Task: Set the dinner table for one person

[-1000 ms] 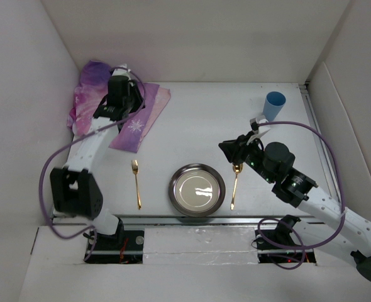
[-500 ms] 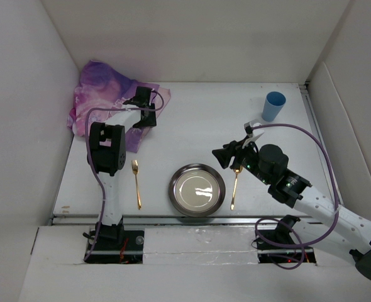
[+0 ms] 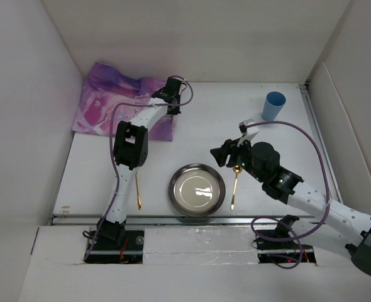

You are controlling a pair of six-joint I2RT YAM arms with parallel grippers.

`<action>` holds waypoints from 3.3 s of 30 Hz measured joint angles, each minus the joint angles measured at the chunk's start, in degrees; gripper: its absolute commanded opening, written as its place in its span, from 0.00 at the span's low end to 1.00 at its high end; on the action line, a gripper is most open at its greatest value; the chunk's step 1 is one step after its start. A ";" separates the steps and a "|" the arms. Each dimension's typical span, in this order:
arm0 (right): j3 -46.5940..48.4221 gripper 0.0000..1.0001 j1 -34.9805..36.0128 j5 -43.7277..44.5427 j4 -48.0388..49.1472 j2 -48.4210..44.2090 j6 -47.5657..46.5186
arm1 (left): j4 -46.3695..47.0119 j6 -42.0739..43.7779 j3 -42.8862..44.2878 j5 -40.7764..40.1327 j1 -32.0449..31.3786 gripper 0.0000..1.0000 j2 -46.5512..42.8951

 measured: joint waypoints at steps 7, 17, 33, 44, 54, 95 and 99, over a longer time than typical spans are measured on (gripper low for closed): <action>0.17 0.69 -4.17 1.16 1.55 5.75 1.73 | 6.23 -4.04 8.15 12.41 -9.73 0.53 1.03; 2.16 0.00 -8.44 1.49 3.74 16.31 6.25 | 16.24 -9.94 -14.21 18.97 -7.85 0.44 -13.18; 21.11 0.27 -15.47 -5.07 4.74 47.34 10.10 | 33.33 -35.50 -79.17 12.81 33.97 0.35 -64.83; 16.33 0.45 -16.55 -10.73 9.03 48.52 11.13 | 37.20 -46.45 -87.86 16.50 44.35 0.52 -58.69; 16.13 0.56 -16.72 -12.61 9.70 49.42 11.69 | 52.57 -54.86 -88.72 22.86 43.56 0.55 -48.87; 10.84 0.00 -32.09 -15.41 9.68 39.34 9.46 | 23.23 -32.54 -70.51 -6.80 15.63 0.36 -53.44; 10.86 0.00 -32.46 -16.00 10.16 39.12 9.25 | 22.12 -30.21 -66.66 -6.60 10.62 0.41 -49.64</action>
